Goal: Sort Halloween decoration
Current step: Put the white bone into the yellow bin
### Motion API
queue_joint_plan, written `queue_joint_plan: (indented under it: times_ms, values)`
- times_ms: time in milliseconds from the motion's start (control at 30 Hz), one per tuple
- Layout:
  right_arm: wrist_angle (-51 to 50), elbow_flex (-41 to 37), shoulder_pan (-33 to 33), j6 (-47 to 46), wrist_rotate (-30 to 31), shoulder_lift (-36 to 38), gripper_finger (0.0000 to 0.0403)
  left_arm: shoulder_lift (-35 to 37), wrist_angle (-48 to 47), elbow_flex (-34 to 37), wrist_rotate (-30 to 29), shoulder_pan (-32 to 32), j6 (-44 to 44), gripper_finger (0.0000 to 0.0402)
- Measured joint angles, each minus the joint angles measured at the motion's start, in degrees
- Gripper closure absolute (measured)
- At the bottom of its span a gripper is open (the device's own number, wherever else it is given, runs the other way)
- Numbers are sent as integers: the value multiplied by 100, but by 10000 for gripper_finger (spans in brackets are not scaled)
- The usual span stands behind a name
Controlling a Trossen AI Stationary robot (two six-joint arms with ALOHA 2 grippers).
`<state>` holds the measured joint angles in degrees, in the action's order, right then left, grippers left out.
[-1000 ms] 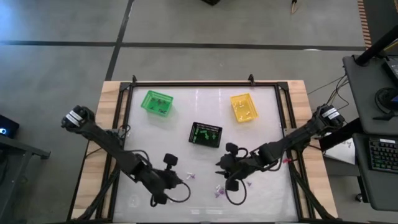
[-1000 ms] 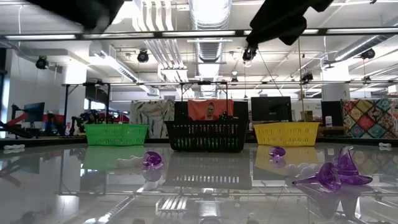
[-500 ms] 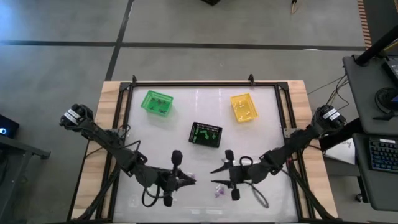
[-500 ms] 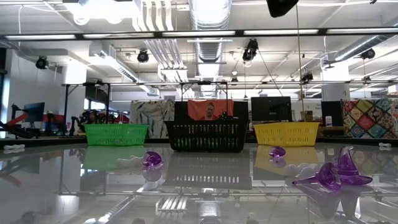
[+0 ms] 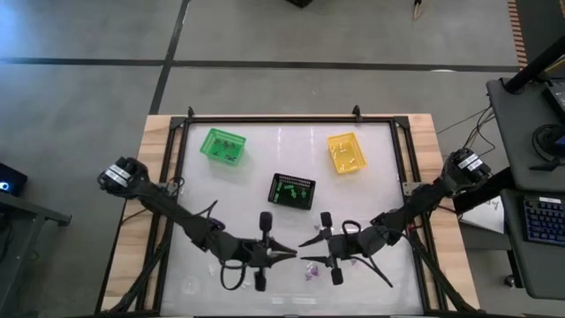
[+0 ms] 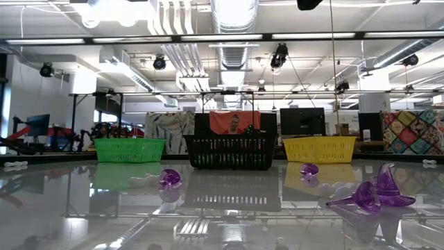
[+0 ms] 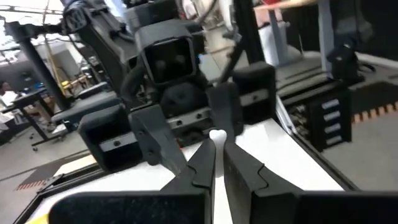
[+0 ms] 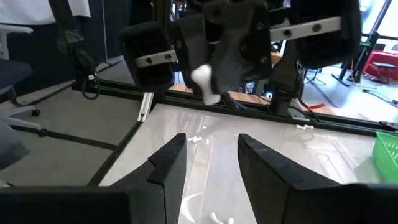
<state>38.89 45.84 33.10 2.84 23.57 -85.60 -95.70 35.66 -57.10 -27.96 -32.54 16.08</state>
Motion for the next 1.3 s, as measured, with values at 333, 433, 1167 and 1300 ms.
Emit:
queue_joint_plan:
  times_ms: [333, 433, 1167, 1300]
  values:
    - [46, 37, -13, 201, 51, 0, 266, -48, 501, -9, 4, 105, -116, 401]
    - [49, 99, -13, 340, 58, 0, 266, -69, 509, -9, 6, 111, -155, 401]
    - [-4466, 205, 390, -1378, 1246, 2342, 266, 20, -319, -693, 1956, 2678, 188, 401]
    - [-4501, 181, 473, -1244, 1241, 2543, 266, -97, -141, -684, 2301, 3175, 102, 401]
